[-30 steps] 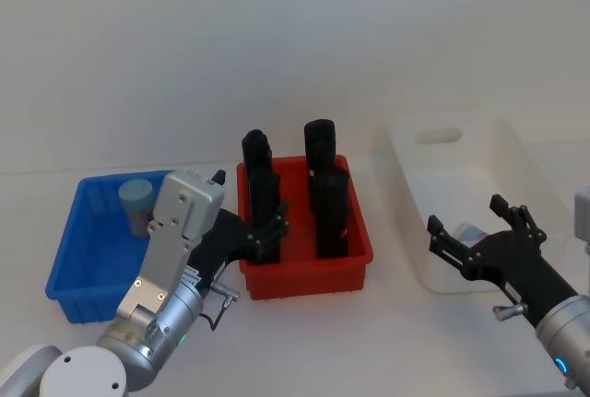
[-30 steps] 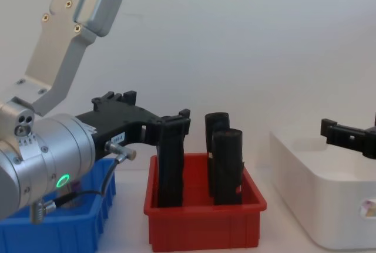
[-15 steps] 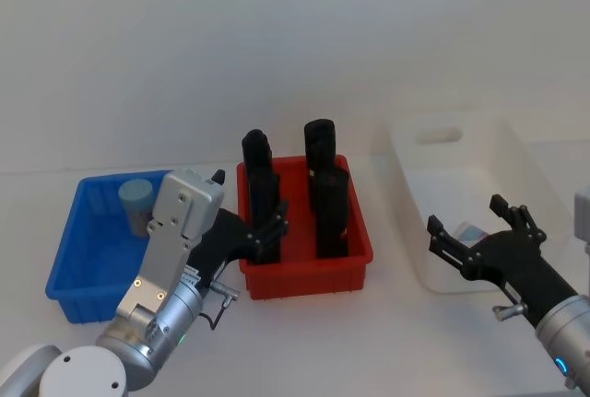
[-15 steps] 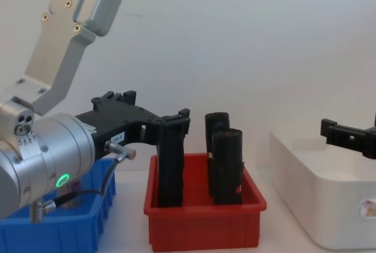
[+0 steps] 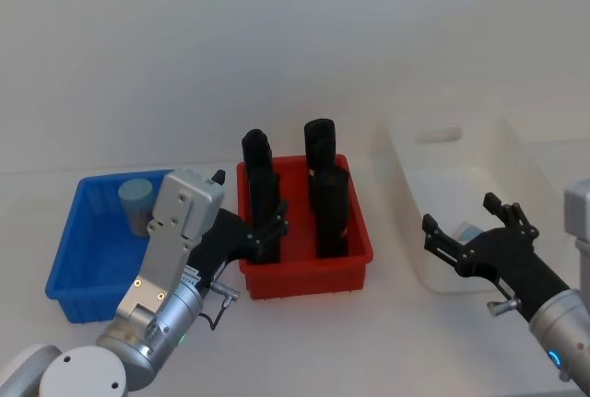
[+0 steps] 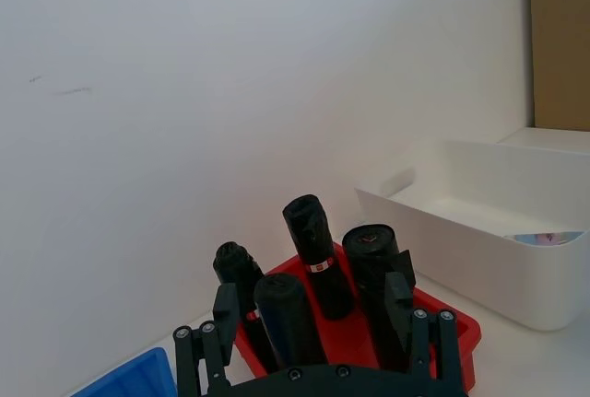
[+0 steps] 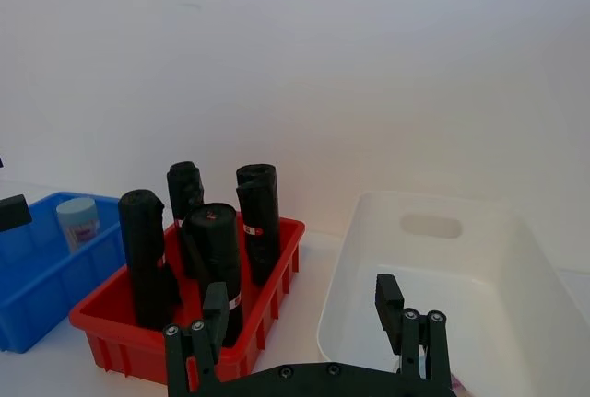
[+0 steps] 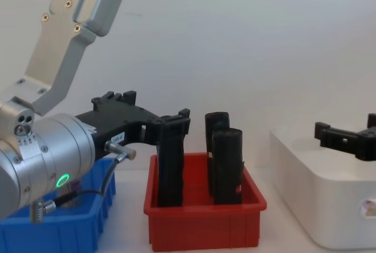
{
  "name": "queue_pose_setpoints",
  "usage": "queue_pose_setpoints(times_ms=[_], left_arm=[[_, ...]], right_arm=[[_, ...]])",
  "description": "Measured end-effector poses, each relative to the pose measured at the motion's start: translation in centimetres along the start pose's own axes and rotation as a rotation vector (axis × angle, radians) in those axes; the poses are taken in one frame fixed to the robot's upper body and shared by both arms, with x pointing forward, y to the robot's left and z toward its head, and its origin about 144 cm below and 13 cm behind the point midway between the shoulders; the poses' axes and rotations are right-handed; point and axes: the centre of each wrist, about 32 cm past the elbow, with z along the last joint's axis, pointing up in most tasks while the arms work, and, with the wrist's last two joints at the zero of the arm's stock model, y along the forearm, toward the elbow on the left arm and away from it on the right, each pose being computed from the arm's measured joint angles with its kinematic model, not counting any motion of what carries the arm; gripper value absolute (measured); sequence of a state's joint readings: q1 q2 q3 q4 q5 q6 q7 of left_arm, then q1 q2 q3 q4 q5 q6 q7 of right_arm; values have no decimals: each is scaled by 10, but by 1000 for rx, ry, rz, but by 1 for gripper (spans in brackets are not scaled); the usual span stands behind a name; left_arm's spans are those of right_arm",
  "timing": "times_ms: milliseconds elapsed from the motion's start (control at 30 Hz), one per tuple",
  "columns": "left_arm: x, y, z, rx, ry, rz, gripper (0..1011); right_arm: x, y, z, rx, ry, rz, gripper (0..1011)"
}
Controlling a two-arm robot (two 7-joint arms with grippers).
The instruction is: Pick the cotton swabs from the blue box and place them into the white box.
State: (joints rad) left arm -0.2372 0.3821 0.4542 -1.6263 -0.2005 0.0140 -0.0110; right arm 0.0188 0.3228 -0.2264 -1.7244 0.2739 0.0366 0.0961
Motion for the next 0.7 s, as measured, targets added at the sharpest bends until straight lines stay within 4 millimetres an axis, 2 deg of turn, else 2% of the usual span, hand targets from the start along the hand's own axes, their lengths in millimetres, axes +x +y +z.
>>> queue_pose_setpoints(times_ms=[400, 700], left_arm=[[0, 0, 0, 0, 0, 0, 1004], [0, 0, 0, 0, 0, 0, 1004]], right_arm=[[6, 25, -9, -22, -7, 51, 1002], [9, 56, -18, -42, -18, 114, 1001]])
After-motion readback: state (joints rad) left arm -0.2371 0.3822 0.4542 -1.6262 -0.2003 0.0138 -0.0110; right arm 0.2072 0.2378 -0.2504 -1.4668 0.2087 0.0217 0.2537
